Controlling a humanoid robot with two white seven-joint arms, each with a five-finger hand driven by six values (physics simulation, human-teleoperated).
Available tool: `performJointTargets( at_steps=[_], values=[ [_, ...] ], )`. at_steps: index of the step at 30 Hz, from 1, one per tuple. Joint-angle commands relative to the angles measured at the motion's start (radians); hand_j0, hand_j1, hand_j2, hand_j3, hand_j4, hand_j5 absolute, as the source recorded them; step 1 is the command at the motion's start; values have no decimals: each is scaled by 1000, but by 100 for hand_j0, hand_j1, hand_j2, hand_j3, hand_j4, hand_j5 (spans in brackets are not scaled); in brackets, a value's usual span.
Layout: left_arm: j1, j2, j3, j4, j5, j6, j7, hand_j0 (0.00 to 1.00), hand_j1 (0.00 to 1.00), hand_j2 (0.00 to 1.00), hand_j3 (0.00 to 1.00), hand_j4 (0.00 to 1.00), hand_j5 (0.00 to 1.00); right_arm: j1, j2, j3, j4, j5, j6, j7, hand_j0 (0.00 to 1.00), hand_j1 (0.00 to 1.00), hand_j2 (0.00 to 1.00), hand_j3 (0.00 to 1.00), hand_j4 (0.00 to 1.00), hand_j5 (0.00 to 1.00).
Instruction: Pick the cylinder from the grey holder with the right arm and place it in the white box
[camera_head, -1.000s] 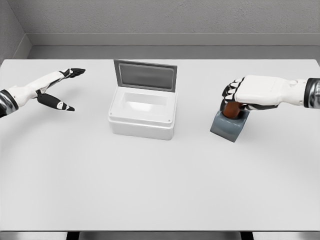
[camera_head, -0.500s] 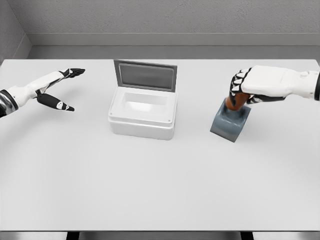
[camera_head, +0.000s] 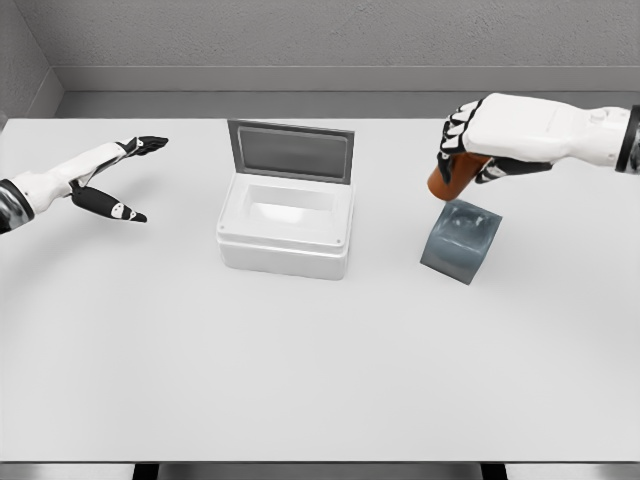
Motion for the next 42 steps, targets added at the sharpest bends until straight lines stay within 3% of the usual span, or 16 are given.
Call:
performJointTargets(
  at_steps=[1, 14, 23, 42],
  values=[
    [0, 0, 2, -1, 8, 2, 0, 100, 100, 100, 100, 100, 100, -2, 37, 2, -1, -7, 3, -1, 35, 35, 35, 35, 35, 35],
    [2, 4, 4, -1, 6, 2, 0, 100, 100, 100, 100, 100, 100, -83, 203, 83, 5, 7, 3, -1, 31, 31, 31, 31, 31, 31],
    [2, 1, 2, -1, 6, 2, 0, 100, 100, 100, 100, 100, 100, -123, 287, 126, 130, 33, 3, -1, 31, 31, 31, 31, 31, 31],
    [3, 0, 2, -1, 6, 2, 0, 100, 100, 100, 100, 100, 100, -156, 359, 160, 203, 70, 3, -1, 31, 31, 31, 31, 31, 31]
  ],
)
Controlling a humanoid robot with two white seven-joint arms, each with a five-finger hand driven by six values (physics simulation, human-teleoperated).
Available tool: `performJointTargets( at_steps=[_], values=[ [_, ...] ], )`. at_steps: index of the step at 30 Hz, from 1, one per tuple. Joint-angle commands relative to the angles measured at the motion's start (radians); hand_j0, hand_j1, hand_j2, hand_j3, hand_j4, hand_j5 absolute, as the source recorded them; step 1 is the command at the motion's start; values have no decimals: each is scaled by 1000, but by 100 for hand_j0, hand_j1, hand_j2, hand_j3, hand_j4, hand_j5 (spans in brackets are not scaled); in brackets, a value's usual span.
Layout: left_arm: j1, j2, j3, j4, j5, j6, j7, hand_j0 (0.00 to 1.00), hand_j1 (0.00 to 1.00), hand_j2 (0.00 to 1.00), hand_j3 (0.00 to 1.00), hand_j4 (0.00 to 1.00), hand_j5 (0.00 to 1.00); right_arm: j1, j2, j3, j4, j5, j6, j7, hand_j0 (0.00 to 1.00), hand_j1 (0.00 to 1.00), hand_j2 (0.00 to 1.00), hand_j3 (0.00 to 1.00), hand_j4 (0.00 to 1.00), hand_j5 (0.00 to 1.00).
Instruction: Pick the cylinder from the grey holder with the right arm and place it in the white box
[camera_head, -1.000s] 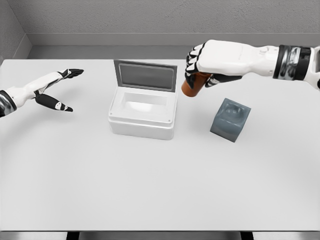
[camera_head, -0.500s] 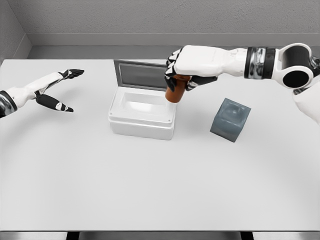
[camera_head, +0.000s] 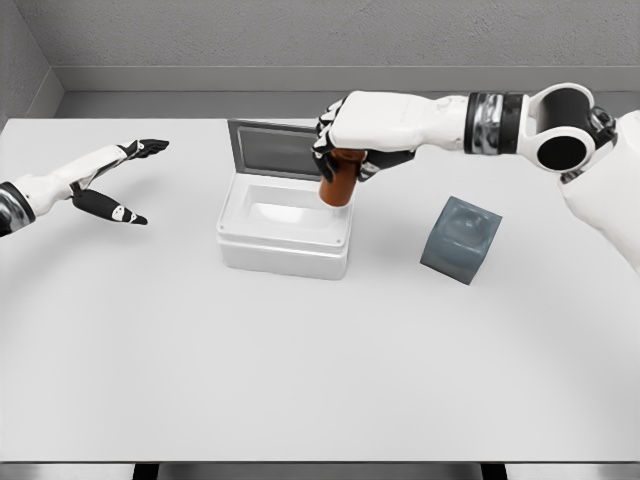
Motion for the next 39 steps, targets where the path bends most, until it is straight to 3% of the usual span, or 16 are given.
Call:
performJointTargets(
  at_steps=[1, 17, 19, 20, 21, 26, 31, 34, 36, 37, 39],
  values=[
    [2, 0, 2, -1, 7, 2, 0, 100, 100, 100, 100, 100, 100, 0, 13, 2, 9, -2, 3, -1, 31, 31, 31, 31, 31, 31],
    [6, 2, 2, -1, 7, 2, 0, 100, 100, 100, 100, 100, 100, -12, 21, 8, 22, 4, 3, -1, 31, 31, 31, 31, 31, 31],
    [6, 3, 2, -1, 7, 2, 0, 100, 100, 100, 100, 100, 100, -14, 21, 8, 22, 4, 3, -1, 35, 35, 35, 35, 35, 35],
    [6, 3, 2, -1, 7, 2, 0, 100, 100, 100, 100, 100, 100, -14, 21, 8, 21, 32, 3, -1, 55, 55, 55, 55, 55, 55],
    [6, 2, 2, -1, 7, 2, 0, 100, 100, 100, 100, 100, 100, -14, 25, 8, 18, 76, 3, -1, 100, 100, 100, 100, 100, 100],
    [6, 2, 2, -1, 7, 2, 0, 100, 100, 100, 100, 100, 100, -18, 27, -24, 16, 78, 3, -1, 100, 100, 100, 100, 100, 100],
    [8, 2, 2, -1, 7, 2, 0, 100, 100, 100, 100, 100, 100, 29, -41, -310, 24, 58, 3, -1, 100, 100, 100, 100, 100, 100],
    [6, 0, 2, -1, 7, 2, 0, 100, 100, 100, 100, 100, 100, 109, -72, -350, 173, 56, 3, -1, 100, 100, 100, 100, 100, 100],
    [6, -1, -1, -1, -28, 2, -3, 100, 100, 100, 100, 100, 100, 121, -96, -347, 265, 61, 3, -1, 100, 100, 100, 100, 100, 100],
    [2, -1, 1, -1, -75, 2, -1, 100, 100, 100, 100, 100, 100, 126, -107, -347, 274, 61, 3, -1, 100, 100, 100, 100, 100, 100],
    [-9, -28, 1, 1, -57, 2, 3, 100, 100, 100, 100, 100, 100, 140, -113, -343, 277, 75, 3, -1, 100, 100, 100, 100, 100, 100]
  ],
)
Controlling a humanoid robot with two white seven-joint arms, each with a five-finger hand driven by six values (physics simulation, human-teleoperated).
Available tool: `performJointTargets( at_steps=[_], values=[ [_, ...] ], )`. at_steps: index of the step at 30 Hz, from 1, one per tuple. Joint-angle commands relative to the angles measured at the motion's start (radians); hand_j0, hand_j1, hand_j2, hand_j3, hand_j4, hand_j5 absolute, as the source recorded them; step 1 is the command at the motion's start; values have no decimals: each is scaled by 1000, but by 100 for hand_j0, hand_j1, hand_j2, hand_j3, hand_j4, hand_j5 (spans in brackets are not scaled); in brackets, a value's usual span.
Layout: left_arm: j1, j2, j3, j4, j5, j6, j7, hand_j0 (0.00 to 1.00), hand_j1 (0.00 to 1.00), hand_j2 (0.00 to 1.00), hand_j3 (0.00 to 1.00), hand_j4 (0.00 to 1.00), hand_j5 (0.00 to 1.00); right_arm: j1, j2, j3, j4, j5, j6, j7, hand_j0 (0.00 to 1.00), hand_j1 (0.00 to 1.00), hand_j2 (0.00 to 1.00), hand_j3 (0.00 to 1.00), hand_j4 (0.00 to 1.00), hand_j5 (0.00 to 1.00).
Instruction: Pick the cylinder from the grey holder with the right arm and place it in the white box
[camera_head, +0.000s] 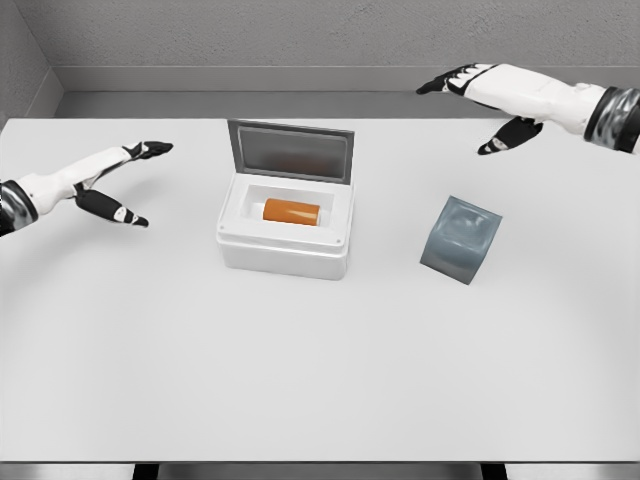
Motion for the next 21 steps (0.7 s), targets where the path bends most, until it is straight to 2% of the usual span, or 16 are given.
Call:
performJointTargets(
  at_steps=[1, 4, 9, 15, 21],
  values=[
    [0, -23, 2, 0, 48, 2, 0, 100, 100, 100, 100, 100, 100, 0, -20, -6, 37, -2, 3, -1, 100, 100, 100, 100, 100, 100],
    [-28, -35, 3, 2, 169, 2, -5, 100, 100, 100, 100, 100, 100, 2, -51, 33, 37, -2, 3, -1, 100, 100, 100, 100, 100, 100],
    [-41, -88, 10, 0, 231, 2, -3, 100, 100, 100, 100, 100, 100, 2, -51, 36, 36, -2, 3, -1, 100, 100, 100, 100, 100, 100],
    [-46, -153, 11, 2, 232, 2, -3, 100, 100, 100, 100, 100, 100, -2, -51, 37, 30, -2, 3, -1, 100, 100, 100, 100, 100, 100],
    [-51, -176, 11, 2, 232, 2, -2, 100, 100, 100, 100, 100, 100, -9, -52, 37, 25, -2, 3, -1, 100, 100, 100, 100, 100, 100]
  ],
)
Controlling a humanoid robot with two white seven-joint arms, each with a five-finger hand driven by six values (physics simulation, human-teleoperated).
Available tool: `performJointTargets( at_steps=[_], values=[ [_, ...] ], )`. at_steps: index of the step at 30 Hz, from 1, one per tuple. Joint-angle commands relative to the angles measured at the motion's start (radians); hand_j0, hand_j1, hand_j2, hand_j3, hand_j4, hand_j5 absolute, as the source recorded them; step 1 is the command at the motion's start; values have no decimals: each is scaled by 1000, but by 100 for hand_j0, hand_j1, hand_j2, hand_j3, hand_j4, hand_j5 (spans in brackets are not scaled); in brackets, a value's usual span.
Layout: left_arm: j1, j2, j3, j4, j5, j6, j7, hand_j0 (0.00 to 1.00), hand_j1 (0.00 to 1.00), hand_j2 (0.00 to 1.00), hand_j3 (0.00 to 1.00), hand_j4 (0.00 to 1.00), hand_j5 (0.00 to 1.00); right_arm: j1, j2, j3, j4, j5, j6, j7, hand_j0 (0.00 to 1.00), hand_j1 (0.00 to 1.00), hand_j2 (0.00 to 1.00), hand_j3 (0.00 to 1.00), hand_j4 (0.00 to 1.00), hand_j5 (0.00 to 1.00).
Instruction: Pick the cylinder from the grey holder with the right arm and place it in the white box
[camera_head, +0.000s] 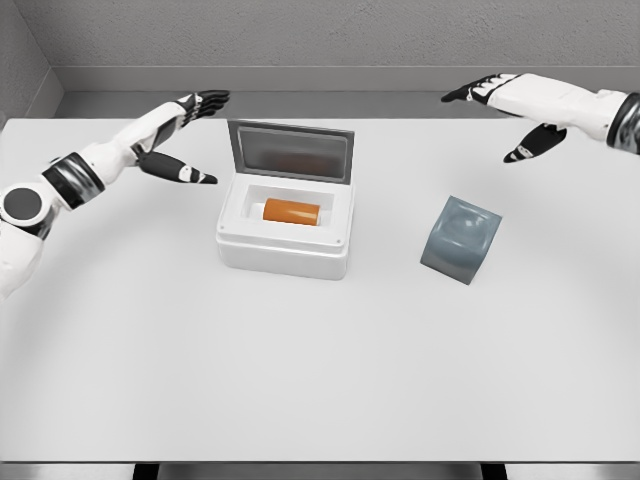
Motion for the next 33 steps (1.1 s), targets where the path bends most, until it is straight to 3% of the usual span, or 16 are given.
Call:
performJointTargets(
  at_steps=[1, 17, 33],
  values=[
    [0, -10, 2, 0, 8, 1, 0, 100, 100, 100, 100, 100, 100, 0, -2, 5, -3, -6, 3, -1, 100, 100, 100, 100, 100, 100],
    [-8, -54, -9, -16, -6, 1, -7, 100, 100, 100, 100, 100, 100, -8, -2, 10, -7, -6, 3, -1, 100, 100, 100, 100, 100, 100],
    [5, 4, -9, -73, -14, 1, -44, 100, 100, 100, 100, 100, 100, -11, -8, 11, -9, -6, 3, -1, 100, 100, 100, 100, 100, 100]
  ],
)
